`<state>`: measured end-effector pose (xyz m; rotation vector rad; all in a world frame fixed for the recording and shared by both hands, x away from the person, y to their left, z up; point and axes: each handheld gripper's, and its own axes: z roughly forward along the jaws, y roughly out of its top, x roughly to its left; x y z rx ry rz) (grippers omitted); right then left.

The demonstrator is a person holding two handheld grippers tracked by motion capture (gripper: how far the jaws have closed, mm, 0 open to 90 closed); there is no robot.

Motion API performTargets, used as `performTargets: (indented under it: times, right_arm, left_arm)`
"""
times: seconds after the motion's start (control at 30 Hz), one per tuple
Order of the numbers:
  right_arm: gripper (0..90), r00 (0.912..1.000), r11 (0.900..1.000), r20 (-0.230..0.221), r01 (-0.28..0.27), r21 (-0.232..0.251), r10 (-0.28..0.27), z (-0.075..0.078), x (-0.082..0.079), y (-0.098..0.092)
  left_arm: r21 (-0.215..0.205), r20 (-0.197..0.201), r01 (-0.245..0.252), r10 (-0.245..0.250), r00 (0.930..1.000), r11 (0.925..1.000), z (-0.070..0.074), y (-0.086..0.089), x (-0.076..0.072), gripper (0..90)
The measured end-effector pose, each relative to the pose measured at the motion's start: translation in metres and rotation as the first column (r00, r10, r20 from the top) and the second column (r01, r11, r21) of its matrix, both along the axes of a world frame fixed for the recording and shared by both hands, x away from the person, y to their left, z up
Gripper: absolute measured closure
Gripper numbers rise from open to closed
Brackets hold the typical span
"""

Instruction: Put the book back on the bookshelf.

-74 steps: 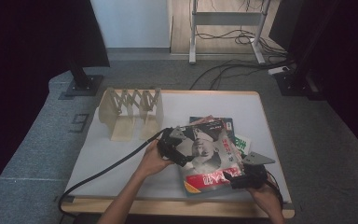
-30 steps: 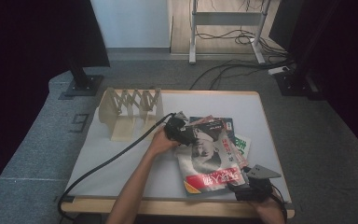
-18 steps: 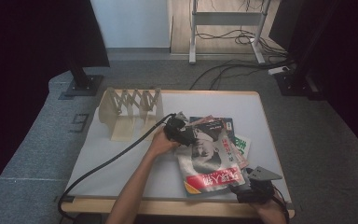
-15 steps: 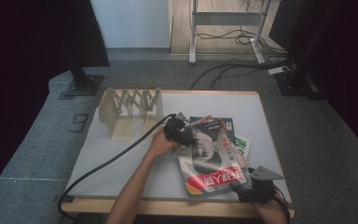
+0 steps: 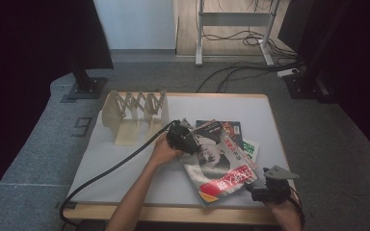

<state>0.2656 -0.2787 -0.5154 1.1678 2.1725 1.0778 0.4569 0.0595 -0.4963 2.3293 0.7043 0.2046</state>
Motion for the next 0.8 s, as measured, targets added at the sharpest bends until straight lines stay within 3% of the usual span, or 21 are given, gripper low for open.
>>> performTargets:
  times: [0.23, 0.8]
  right_arm:
    - [5.4, 0.9997, 1.0, -0.008, 0.022, -0.002, -0.022, 0.001, 0.009, -0.004]
    - [5.8, 0.9972, 0.997, -0.022, 0.071, -0.014, -0.072, 0.003, 0.026, -0.013]
  left_arm:
    - [-0.002, 0.008, -0.02, 0.02, 0.9998, 0.9998, 0.001, 0.007, -0.009, 1.6]
    - [-0.012, -0.018, -0.046, 0.046, 0.9988, 0.9989, -0.001, 0.021, -0.027, 1.7]
